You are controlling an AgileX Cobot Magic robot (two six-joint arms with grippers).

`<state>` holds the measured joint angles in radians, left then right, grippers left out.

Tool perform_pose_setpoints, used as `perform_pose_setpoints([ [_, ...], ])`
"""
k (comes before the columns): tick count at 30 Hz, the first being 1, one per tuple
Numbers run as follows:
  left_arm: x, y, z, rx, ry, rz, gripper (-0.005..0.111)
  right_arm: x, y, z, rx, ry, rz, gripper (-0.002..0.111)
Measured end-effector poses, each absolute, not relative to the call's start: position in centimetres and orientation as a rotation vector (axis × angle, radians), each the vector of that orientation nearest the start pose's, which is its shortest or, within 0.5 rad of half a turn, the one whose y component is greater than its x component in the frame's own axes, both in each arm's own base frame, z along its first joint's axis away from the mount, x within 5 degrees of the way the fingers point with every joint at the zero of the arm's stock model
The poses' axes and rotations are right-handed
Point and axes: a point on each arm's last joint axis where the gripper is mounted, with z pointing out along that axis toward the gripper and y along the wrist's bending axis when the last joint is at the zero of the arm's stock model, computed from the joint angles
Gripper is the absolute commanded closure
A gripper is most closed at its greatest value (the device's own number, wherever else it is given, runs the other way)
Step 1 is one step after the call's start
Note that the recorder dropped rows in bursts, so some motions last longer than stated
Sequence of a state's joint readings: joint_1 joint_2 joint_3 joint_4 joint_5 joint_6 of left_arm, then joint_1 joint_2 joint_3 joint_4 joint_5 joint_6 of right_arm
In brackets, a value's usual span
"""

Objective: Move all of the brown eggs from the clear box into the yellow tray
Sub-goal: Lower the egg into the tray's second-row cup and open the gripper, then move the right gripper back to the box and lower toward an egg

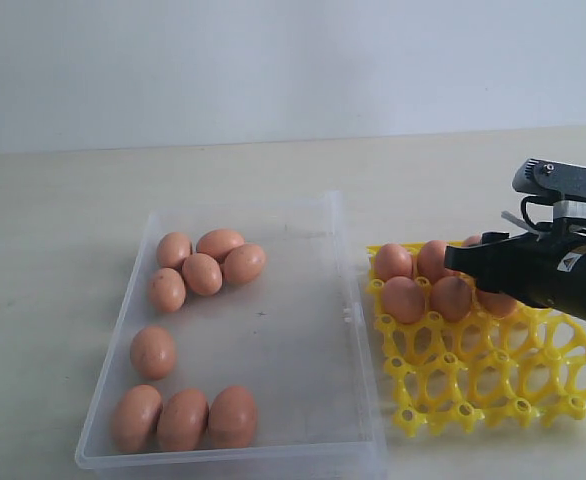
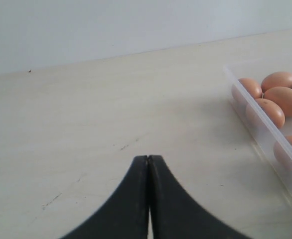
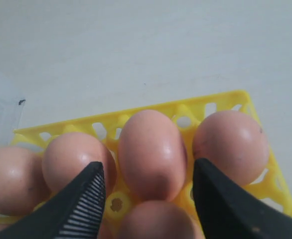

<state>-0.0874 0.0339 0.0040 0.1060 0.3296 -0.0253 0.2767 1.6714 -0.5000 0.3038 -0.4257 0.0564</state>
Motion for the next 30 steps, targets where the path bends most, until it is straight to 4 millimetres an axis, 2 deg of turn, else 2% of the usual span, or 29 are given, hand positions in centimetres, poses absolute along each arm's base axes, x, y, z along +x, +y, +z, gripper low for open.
perform_pose_setpoints([
  [4,5.6,-0.2,18.0,0.126,1.845,0.023,0.107,26.7,6.4,13.2,0.132,2.244,0.192,0.05],
  [14,5.6,-0.2,18.0,0.126,1.845,0.023,0.107,26.6,6.4,13.2,0.132,2.249,0.192,0.051],
  [16,5.6,-0.2,18.0,0.126,1.845,0.023,0.107,26.6,6.6,13.3,0.115,2.285,0.194,0.056],
  [18,5.6,-0.2,18.0,0.126,1.845,0.023,0.107,26.9,7.2,14.0,0.046,2.324,0.202,0.07],
  [22,5.6,-0.2,18.0,0.126,1.845,0.023,0.107,27.7,10.3,17.0,-0.227,2.391,0.246,0.107],
  [26,5.6,-0.2,18.0,0.126,1.845,0.023,0.107,27.6,15.3,20.1,-0.569,2.424,0.344,0.108],
  [27,5.6,-0.2,18.0,0.126,1.845,0.023,0.107,27.2,18.2,21.5,-0.738,2.397,0.406,0.108],
  [28,5.6,-0.2,18.0,0.126,1.845,0.023,0.107,27.0,19.4,21.9,-0.801,2.383,0.429,0.107],
  [29,5.6,-0.2,18.0,0.126,1.845,0.023,0.107,26.7,22.1,22.5,-0.924,2.372,0.482,0.106],
  [30,5.6,-0.2,18.0,0.126,1.845,0.023,0.107,26.7,23.2,22.5,-0.977,2.385,0.503,0.1],
])
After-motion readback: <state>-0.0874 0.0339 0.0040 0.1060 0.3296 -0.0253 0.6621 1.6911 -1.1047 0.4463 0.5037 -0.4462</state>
